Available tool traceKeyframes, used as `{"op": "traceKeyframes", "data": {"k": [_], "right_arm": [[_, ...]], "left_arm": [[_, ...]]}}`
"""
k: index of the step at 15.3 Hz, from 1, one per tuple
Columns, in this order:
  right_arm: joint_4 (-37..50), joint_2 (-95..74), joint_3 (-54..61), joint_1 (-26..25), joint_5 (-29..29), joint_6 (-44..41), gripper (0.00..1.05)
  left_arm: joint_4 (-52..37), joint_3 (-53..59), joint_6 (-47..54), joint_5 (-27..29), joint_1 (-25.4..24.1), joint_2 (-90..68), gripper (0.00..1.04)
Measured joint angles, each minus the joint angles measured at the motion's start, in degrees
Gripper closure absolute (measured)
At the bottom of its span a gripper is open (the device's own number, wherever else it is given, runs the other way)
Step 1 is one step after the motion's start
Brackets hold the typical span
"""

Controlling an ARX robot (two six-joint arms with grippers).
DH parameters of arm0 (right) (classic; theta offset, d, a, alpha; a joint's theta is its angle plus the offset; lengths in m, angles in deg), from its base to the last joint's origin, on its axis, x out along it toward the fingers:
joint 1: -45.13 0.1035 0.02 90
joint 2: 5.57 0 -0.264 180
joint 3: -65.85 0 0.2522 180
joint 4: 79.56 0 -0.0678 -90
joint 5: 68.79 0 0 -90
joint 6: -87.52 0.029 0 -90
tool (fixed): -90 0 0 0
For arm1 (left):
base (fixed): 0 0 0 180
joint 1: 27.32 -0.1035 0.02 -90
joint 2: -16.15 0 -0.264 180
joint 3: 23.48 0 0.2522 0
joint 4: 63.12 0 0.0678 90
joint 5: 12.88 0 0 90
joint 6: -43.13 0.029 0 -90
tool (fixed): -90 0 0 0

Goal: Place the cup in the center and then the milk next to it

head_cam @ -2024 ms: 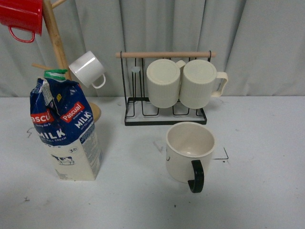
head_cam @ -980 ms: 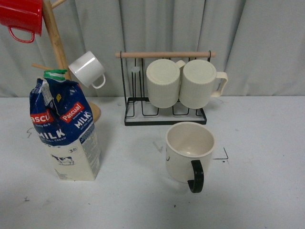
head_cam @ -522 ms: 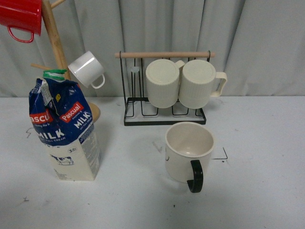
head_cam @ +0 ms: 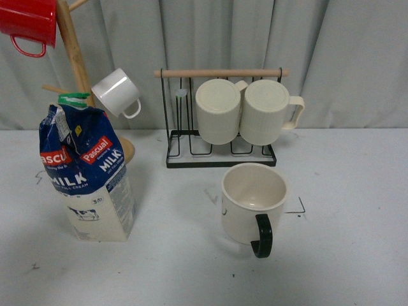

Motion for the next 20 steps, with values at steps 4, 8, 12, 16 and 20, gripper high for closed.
{"op": "traceKeyframes", "data": {"k": [4,8,12,16,20], "right_arm": [[0.0,0.0,0.0,0.0,0.0,0.0,0.06],[0.0,0.0,0.0,0.0,0.02,0.0,0.06],[0.0,0.0,0.0,0.0,0.0,0.0,0.06],[0.0,0.0,0.0,0.0,0.02,0.0,0.06],[-0.02,0.0,0.0,0.0,0.0,0.0,0.06]], "left_arm": [[-17.81,-18.64,4.74,0.85,3.98,-37.64,0.07],[-16.37,-23.08,5.95,-0.35,2.99,-44.09,0.07],[-15.72,-25.46,5.84,-2.34,1.64,-47.06,0.07],[-12.76,-26.69,5.6,-4.98,1.84,-50.03,0.07],[-16.39,-26.86,6.29,4.26,5.88,-59.58,0.07]]}}
